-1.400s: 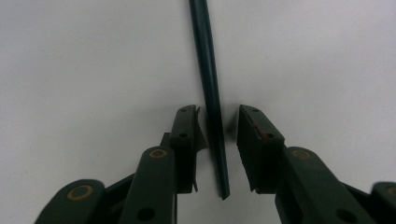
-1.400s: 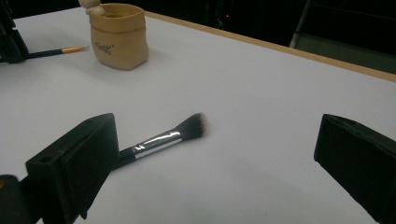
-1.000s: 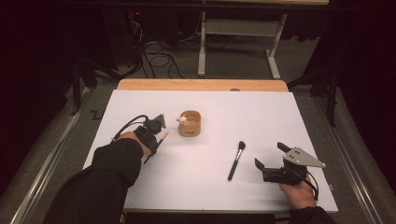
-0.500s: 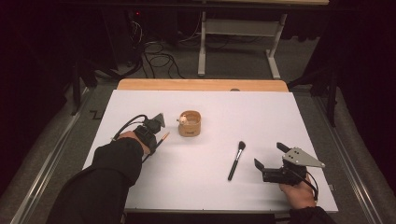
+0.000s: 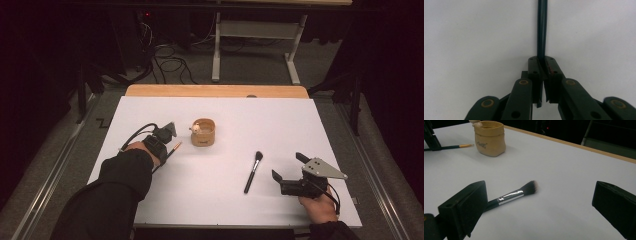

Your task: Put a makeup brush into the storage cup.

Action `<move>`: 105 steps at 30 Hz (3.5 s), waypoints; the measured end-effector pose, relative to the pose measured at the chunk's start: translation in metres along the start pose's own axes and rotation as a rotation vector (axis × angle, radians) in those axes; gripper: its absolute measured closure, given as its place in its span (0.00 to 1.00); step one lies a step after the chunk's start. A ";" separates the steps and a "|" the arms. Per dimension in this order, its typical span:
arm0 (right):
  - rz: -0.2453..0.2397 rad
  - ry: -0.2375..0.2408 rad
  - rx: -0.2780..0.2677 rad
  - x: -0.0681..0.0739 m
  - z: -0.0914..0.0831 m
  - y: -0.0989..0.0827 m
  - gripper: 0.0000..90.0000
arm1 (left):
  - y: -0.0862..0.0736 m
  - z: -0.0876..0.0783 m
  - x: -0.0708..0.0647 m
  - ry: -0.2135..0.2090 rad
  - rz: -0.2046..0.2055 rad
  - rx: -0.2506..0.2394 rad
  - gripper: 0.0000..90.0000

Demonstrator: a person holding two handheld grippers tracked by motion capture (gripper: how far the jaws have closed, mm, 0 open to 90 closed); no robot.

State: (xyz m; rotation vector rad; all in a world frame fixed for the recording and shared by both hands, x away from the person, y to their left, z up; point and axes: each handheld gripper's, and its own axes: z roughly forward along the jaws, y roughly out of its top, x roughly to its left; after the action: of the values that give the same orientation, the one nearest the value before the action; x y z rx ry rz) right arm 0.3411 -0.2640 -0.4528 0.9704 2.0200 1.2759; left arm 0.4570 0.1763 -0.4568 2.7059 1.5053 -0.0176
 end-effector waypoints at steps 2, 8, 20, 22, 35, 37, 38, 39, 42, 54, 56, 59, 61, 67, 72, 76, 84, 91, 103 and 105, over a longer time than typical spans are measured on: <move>0.005 0.002 -0.004 0.000 0.000 0.000 0.01 | 0.000 0.000 0.000 -0.003 -0.003 0.001 0.94; -0.005 0.012 0.004 0.002 0.003 0.000 0.01 | 0.000 0.000 0.000 -0.002 -0.002 0.001 0.94; 0.001 0.011 -0.001 0.001 0.002 0.000 0.01 | -0.001 -0.001 -0.002 0.010 0.009 -0.017 0.94; 0.000 0.012 0.000 0.001 0.002 0.000 0.01 | -0.001 -0.001 -0.002 0.006 0.007 -0.027 0.94; 0.000 0.013 -0.002 0.001 0.001 0.000 0.01 | -0.009 -0.011 0.001 0.013 -0.010 -0.049 0.94; 0.001 0.013 -0.002 0.001 0.001 0.000 0.01 | -0.012 -0.014 0.002 0.012 -0.010 -0.053 0.94; 0.000 0.013 -0.002 0.001 0.001 0.000 0.01 | -0.015 -0.015 0.003 0.008 -0.012 -0.060 0.94; 0.000 0.013 -0.002 0.001 0.001 0.000 0.01 | -0.015 -0.015 0.003 0.008 -0.012 -0.060 0.94; 0.000 0.012 -0.002 0.001 0.000 0.000 0.01 | -0.021 -0.018 0.006 -0.003 -0.024 -0.080 0.94; 0.000 0.010 -0.001 0.001 0.000 -0.001 0.01 | -0.041 -0.019 0.007 -0.041 -0.042 -0.178 0.94; -0.001 0.011 -0.001 0.001 0.001 -0.001 0.01 | -0.043 -0.019 0.008 -0.040 -0.046 -0.191 0.94; -0.002 0.009 0.000 0.001 0.000 -0.001 0.01 | -0.046 -0.019 0.008 -0.045 -0.065 -0.220 0.94; -0.002 0.009 0.000 0.001 0.000 -0.001 0.01 | -0.047 -0.020 0.008 -0.043 -0.073 -0.236 0.94; -0.001 0.010 0.000 0.001 0.000 -0.001 0.01 | -0.053 -0.021 0.008 -0.042 -0.088 -0.298 0.94; -0.003 0.008 0.000 0.001 0.000 -0.001 0.01 | -0.057 -0.021 0.005 -0.037 -0.087 -0.366 0.94; -0.003 0.009 0.001 0.002 0.001 -0.001 0.01 | -0.060 -0.021 0.004 -0.023 -0.095 -0.414 0.94; -0.004 0.008 0.001 0.002 0.001 -0.001 0.01 | -0.069 -0.020 0.003 -0.007 -0.128 -0.517 0.94; -0.005 0.008 0.002 0.002 0.001 -0.001 0.01 | -0.075 -0.017 0.001 -0.010 -0.132 -0.615 0.94; -0.011 0.008 0.007 0.003 0.002 -0.001 0.01 | -0.088 0.000 -0.002 0.009 -0.154 -0.806 0.94; -0.011 0.009 0.007 0.003 0.002 -0.001 0.01 | -0.089 0.002 -0.002 0.006 -0.158 -0.818 0.94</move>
State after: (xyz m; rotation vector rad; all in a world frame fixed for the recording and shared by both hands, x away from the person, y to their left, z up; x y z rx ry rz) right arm 0.3403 -0.2607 -0.4550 0.9567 2.0346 1.2704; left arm 0.3804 0.2208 -0.4617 1.9349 1.3209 0.4849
